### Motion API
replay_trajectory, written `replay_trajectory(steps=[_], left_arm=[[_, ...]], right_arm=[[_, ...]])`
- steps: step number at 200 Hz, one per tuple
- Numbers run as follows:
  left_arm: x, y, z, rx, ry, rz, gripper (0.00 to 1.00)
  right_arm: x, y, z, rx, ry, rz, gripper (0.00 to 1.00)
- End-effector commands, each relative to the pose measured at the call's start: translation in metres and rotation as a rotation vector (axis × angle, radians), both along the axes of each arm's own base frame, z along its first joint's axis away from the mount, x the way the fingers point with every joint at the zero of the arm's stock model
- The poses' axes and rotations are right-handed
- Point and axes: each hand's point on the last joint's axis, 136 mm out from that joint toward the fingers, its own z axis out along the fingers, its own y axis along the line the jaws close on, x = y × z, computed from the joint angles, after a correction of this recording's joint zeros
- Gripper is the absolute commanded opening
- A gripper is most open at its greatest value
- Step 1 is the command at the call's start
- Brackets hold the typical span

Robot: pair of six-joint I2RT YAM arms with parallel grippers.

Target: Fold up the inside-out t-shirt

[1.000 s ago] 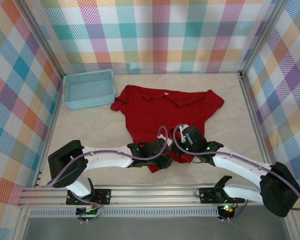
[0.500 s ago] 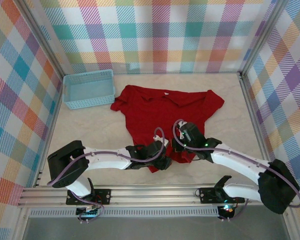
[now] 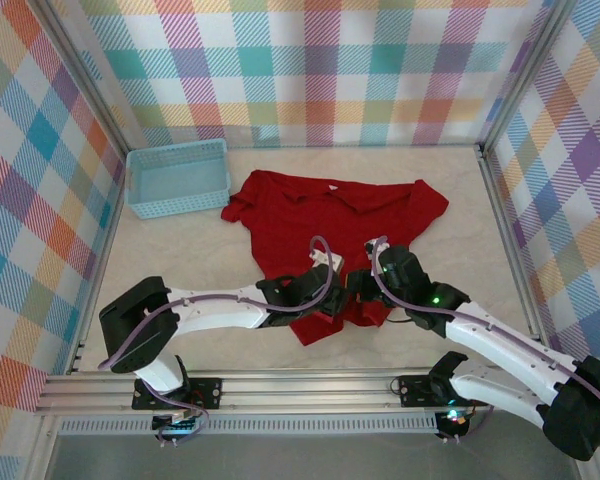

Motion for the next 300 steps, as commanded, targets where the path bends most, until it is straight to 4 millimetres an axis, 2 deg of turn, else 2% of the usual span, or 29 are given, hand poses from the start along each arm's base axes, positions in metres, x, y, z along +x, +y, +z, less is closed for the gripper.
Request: replay_trajectory(steps=[1,11,28,38,56,104,125,185,211,234,262,300], left_arm=[[0.011,0.008,0.002,0.044,-0.014,0.034,0.27],[0.012,0.010,0.006,0.038,-0.016,0.035,0.16],[0.012,0.012,0.014,0.018,-0.011,0.031,0.04],[0.011,0.013,0.018,0.000,-0.003,0.020,0.01],[0.010,0.014,0.026,-0.030,0.008,0.009,0.00],[0.012,0.019,0.040,-0.058,0.031,-0.008,0.00],[0.011,0.019,0.048,-0.070,0.030,-0.021,0.00],[0.011,0.018,0.066,-0.092,0.039,-0.056,0.00],[0.012,0.018,0.077,-0.101,0.030,-0.065,0.00],[0.012,0.019,0.088,-0.099,0.005,-0.087,0.00],[0.001,0.020,0.096,-0.104,-0.013,-0.157,0.00],[-0.012,0.028,0.103,-0.109,-0.029,-0.213,0.00]], right_arm=[[-0.002,0.001,0.003,0.012,-0.018,0.021,0.00],[-0.001,-0.002,0.000,-0.004,-0.039,0.025,0.07],[-0.002,-0.006,-0.006,-0.026,-0.108,0.054,0.29],[-0.003,-0.008,-0.012,-0.028,-0.160,0.069,0.37],[-0.007,-0.004,-0.023,-0.004,-0.239,0.114,0.42],[-0.013,0.019,-0.056,-0.086,-0.329,0.197,0.39],[-0.008,0.023,-0.068,-0.126,-0.353,0.190,0.37],[-0.006,0.028,-0.083,-0.190,-0.445,0.211,0.37],[-0.015,0.044,-0.089,-0.199,-0.439,0.295,0.37],[-0.015,0.050,-0.097,-0.220,-0.383,0.316,0.40],[-0.009,0.054,-0.100,-0.222,-0.317,0.317,0.42],[-0.018,0.064,-0.099,-0.213,-0.275,0.406,0.49]])
